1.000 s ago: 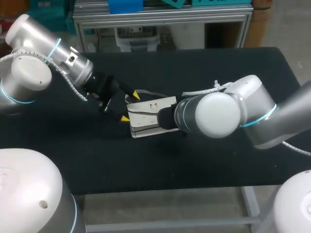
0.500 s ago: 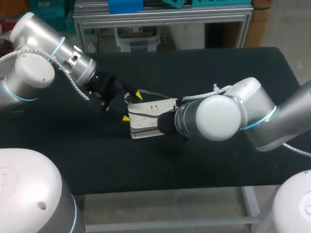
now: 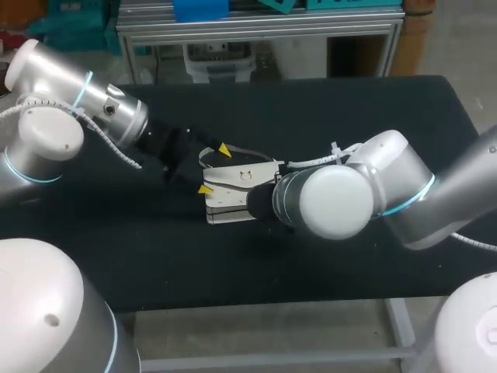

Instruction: Pick up the bag, open it, inspect its contents, close it, and place it on the opposite side

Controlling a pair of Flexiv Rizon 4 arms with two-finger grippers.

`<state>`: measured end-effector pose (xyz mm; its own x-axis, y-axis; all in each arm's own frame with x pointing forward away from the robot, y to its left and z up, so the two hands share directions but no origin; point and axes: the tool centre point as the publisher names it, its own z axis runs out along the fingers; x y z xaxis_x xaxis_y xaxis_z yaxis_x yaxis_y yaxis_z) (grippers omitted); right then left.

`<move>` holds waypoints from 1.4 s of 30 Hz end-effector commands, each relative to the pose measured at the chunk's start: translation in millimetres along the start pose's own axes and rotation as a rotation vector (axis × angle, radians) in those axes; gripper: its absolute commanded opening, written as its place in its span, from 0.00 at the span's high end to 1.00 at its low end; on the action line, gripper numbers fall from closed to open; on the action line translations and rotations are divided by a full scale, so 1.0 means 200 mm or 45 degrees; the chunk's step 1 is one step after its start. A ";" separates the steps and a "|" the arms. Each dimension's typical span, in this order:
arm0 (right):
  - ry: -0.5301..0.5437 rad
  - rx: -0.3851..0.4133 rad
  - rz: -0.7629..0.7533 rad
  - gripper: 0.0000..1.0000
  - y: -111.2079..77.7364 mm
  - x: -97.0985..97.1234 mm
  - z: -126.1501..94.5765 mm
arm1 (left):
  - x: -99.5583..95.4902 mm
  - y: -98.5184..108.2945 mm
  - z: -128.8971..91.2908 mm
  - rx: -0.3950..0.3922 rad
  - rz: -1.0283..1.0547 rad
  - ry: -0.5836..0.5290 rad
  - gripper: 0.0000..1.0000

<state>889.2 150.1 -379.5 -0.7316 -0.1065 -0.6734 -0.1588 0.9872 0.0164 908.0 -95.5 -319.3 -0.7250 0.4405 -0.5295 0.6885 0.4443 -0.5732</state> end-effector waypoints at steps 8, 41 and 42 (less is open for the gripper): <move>-0.207 -0.010 0.000 1.00 0.00 0.02 0.01 | 0.07 -0.01 0.08 -0.094 0.216 -0.168 0.41; -0.207 -0.010 0.000 1.00 0.00 0.02 0.01 | -0.07 0.15 0.20 -0.356 0.389 -0.414 1.00; -0.207 -0.010 0.000 1.00 0.00 0.02 0.01 | -0.08 0.15 0.19 -0.357 0.372 -0.415 1.00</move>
<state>890.2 151.2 -379.1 -0.7287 -0.1058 -0.6767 -0.1569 0.9875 0.0146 937.1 -117.7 -351.5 -0.4456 0.3575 -0.8208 0.8117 0.5480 -0.2020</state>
